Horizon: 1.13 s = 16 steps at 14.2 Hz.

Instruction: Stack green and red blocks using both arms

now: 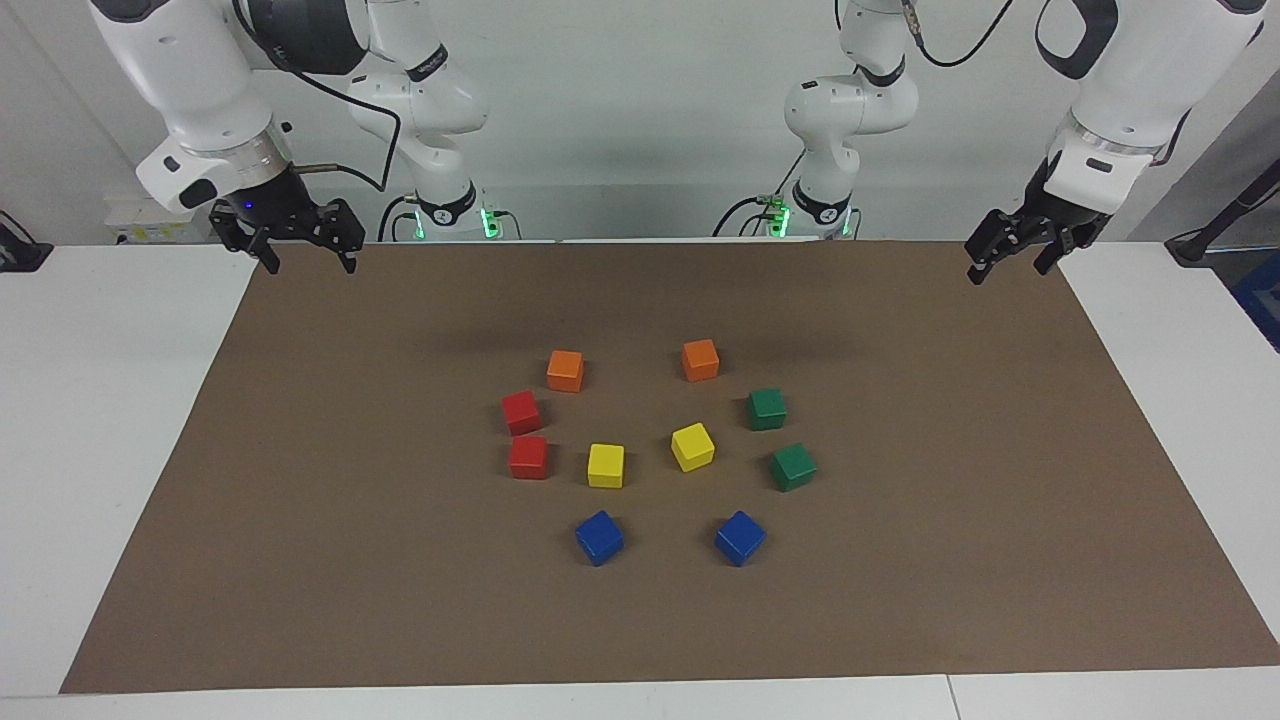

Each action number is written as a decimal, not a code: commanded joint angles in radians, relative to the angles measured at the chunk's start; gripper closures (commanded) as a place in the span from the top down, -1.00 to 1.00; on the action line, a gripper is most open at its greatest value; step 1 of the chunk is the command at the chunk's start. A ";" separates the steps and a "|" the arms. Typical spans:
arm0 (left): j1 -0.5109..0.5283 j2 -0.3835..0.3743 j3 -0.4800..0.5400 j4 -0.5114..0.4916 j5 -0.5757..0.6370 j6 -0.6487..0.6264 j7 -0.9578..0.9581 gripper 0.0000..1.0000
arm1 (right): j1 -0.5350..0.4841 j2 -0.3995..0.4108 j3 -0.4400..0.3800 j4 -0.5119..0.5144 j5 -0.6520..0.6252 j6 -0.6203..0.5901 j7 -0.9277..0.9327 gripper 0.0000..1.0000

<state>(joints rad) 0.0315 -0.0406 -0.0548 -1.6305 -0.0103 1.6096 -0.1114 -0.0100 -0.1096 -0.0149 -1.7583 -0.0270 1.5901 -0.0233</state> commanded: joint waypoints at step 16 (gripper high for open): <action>-0.237 -0.006 -0.010 -0.314 -0.023 0.327 -0.054 1.00 | 0.250 0.137 0.024 -0.159 0.070 0.457 0.288 1.00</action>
<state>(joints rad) -0.1416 -0.0529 -0.0773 -1.8745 -0.0256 1.8518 -0.1350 0.1936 -0.0197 0.0104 -1.9221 0.0314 1.9891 0.1967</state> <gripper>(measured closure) 0.000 0.000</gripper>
